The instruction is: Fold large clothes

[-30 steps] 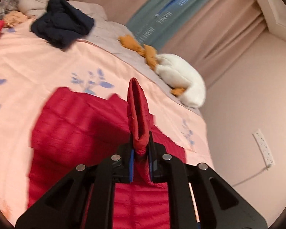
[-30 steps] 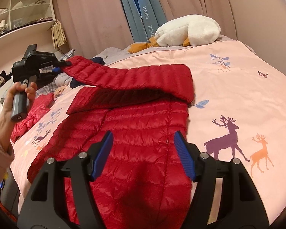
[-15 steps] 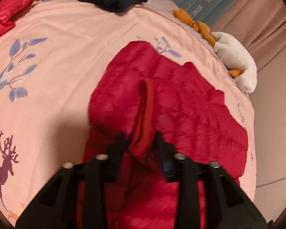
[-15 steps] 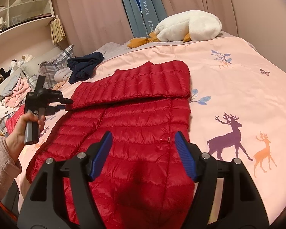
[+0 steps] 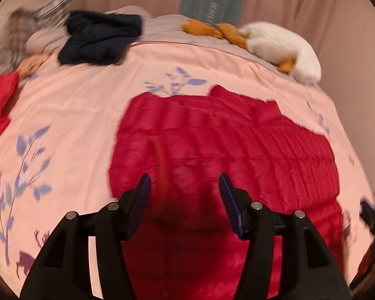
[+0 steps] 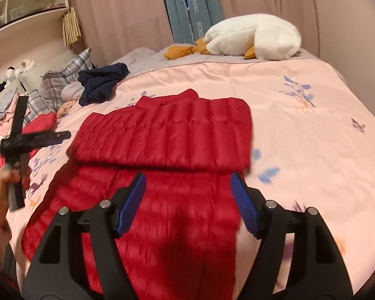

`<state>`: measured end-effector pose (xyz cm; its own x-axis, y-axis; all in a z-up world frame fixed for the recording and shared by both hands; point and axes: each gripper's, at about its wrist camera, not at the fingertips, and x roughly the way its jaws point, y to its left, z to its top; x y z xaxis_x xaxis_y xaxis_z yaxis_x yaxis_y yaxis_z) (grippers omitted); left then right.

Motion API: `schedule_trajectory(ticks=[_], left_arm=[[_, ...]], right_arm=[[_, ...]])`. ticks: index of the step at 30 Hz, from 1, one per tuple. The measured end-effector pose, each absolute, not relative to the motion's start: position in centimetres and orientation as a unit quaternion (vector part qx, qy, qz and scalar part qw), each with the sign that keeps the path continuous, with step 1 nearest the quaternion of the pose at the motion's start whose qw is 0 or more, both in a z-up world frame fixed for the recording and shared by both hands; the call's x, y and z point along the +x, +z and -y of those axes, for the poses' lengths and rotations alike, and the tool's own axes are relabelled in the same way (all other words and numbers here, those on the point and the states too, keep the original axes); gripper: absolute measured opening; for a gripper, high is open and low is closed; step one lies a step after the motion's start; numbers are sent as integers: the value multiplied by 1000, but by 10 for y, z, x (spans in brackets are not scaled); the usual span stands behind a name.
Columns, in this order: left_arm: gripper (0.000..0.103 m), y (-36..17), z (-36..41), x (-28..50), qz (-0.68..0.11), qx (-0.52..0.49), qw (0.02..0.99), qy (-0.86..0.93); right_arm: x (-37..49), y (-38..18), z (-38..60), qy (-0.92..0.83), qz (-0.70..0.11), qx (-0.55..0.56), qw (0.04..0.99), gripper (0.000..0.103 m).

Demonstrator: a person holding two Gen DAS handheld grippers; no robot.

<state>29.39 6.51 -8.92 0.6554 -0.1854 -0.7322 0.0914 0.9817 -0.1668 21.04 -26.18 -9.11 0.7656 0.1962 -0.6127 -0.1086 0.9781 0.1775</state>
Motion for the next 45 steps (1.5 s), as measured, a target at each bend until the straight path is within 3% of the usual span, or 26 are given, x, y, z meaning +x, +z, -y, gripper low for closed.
schedule_trajectory(ticks=[10, 15, 23, 31, 39, 45], left_arm=[[57, -120, -17, 322, -422, 29, 902, -84], [58, -134, -12, 327, -429, 52, 898, -86], [58, -139, -10, 326, -429, 59, 897, -91], [58, -139, -10, 326, -428, 56, 897, -92], [58, -140, -11, 327, -429, 56, 897, -92], [58, -140, -12, 327, -430, 53, 897, -93]], right_arm=[[326, -104, 224, 45, -351, 29, 935, 70], [362, -142, 222, 17, -403, 10, 915, 71], [368, -147, 225, 6, -426, 24, 905, 72], [333, -112, 190, 71, -364, 21, 929, 72], [336, -152, 159, 80, -416, -51, 905, 73], [337, -133, 167, 98, -416, -16, 904, 72]])
